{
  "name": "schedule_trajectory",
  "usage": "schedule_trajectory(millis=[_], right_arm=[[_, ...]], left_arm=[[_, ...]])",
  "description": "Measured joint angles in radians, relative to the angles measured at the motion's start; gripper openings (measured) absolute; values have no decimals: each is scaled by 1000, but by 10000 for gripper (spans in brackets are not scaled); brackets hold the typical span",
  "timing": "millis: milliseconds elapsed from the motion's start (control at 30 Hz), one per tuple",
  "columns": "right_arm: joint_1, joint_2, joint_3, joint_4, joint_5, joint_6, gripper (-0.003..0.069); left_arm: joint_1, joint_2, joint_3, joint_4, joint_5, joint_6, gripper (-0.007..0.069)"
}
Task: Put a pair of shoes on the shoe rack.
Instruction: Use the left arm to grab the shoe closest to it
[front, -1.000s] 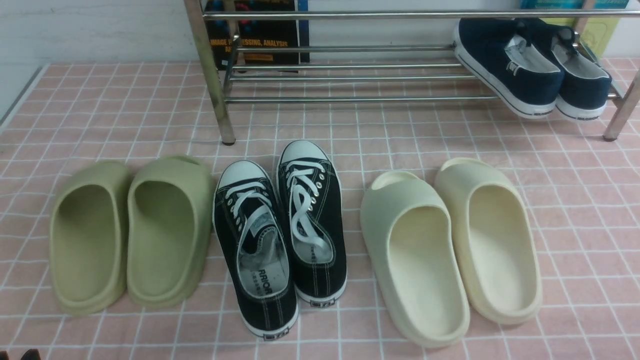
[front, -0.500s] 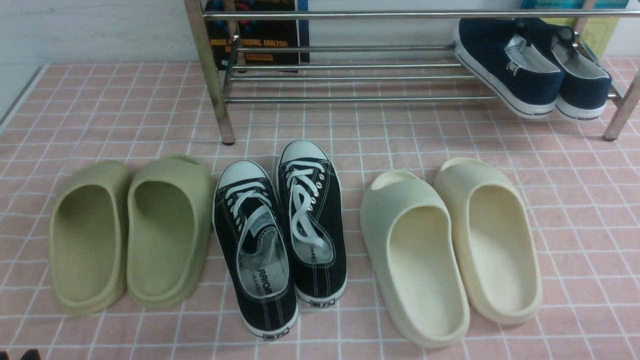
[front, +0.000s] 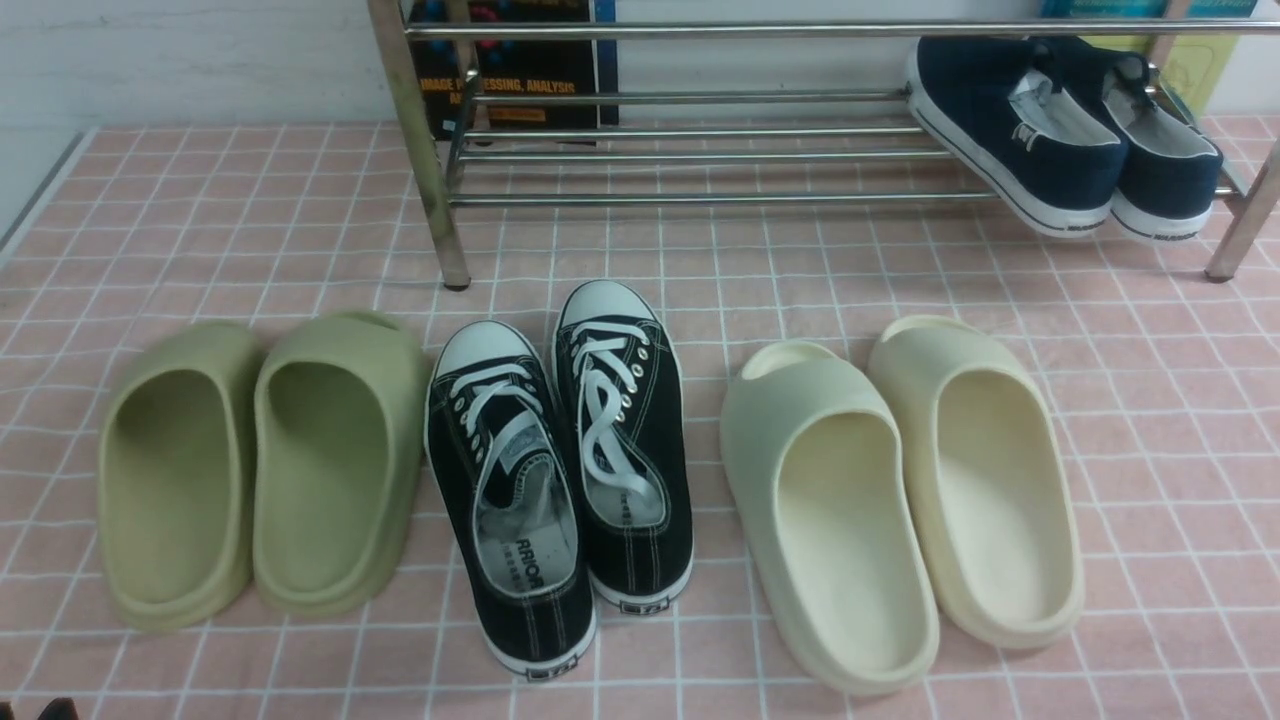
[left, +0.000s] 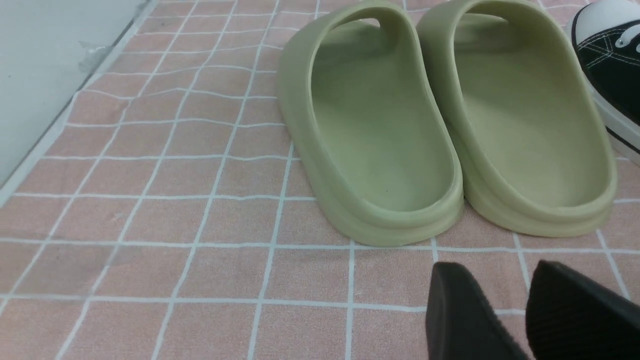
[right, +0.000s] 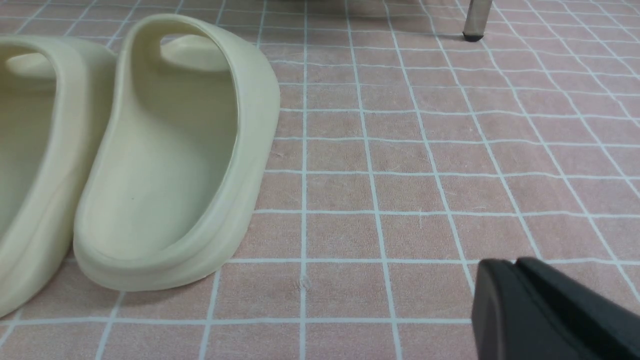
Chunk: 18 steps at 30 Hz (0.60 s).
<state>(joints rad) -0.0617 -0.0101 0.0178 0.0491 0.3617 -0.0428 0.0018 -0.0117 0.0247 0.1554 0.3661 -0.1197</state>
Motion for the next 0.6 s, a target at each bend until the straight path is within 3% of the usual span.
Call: schedule_trajectory(millis=[200, 267, 367, 600], right_arm=[[0, 0, 0, 0, 0, 0, 37], [0, 0, 0, 0, 0, 0, 37], [0, 0, 0, 0, 0, 0, 37], [0, 0, 0, 0, 0, 0, 37]], left_arm=[[0, 0, 2, -223, -38, -274, 240], [0, 0, 4, -410, -84, -454, 240], [0, 0, 4, -529, -117, -599, 240], [0, 0, 4, -601, -154, -663, 240]])
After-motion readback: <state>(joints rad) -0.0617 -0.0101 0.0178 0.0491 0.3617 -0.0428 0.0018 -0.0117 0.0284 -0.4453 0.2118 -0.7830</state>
